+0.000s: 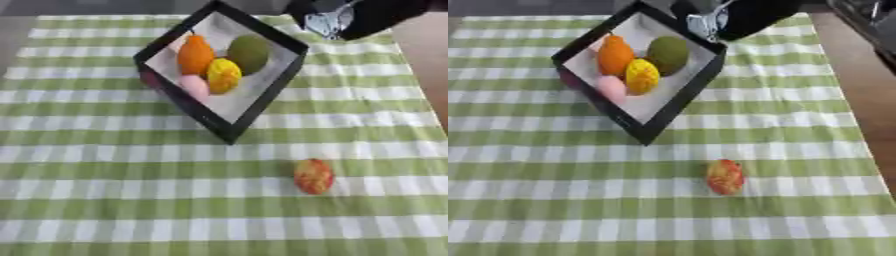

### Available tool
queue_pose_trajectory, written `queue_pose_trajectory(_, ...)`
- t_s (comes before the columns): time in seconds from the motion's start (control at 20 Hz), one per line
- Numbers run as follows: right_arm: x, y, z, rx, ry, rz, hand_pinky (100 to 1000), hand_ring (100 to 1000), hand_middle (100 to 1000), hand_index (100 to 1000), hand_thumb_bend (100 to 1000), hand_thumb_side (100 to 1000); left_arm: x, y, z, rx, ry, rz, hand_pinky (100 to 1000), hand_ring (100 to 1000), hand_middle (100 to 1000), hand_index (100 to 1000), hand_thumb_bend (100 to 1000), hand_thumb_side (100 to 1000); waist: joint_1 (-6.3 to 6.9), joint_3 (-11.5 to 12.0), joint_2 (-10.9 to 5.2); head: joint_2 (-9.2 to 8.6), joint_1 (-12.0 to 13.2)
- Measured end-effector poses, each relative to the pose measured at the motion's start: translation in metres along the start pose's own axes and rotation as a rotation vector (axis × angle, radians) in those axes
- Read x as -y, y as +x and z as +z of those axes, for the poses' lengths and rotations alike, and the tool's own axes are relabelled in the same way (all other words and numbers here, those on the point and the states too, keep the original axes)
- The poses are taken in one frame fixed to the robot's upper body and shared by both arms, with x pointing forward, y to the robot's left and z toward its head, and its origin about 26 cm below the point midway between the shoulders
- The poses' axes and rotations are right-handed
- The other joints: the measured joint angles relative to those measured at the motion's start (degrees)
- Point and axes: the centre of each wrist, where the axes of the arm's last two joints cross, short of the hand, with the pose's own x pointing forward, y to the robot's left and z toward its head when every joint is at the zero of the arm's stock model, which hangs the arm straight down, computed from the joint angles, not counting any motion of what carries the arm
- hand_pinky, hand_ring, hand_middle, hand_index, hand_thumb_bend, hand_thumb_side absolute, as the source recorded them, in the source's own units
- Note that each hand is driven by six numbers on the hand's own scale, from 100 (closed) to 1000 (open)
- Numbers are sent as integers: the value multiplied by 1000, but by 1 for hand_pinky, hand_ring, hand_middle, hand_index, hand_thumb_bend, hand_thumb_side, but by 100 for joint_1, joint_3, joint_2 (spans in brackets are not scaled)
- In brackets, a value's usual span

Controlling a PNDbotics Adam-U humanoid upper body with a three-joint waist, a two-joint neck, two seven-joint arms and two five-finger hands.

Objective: Pick up objects on the table and place them in the box.

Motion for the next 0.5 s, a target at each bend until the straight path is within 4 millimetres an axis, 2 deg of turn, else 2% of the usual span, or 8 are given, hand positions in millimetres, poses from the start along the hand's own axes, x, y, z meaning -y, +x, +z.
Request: queue_pose_trajectory(0.5, -26, 14, 6, 47, 201, -44, 870, 811, 760, 891, 100, 402, 0, -1, 0, -2, 0, -2, 784, 681, 630, 773, 286, 421, -1, -26, 0, 34, 3)
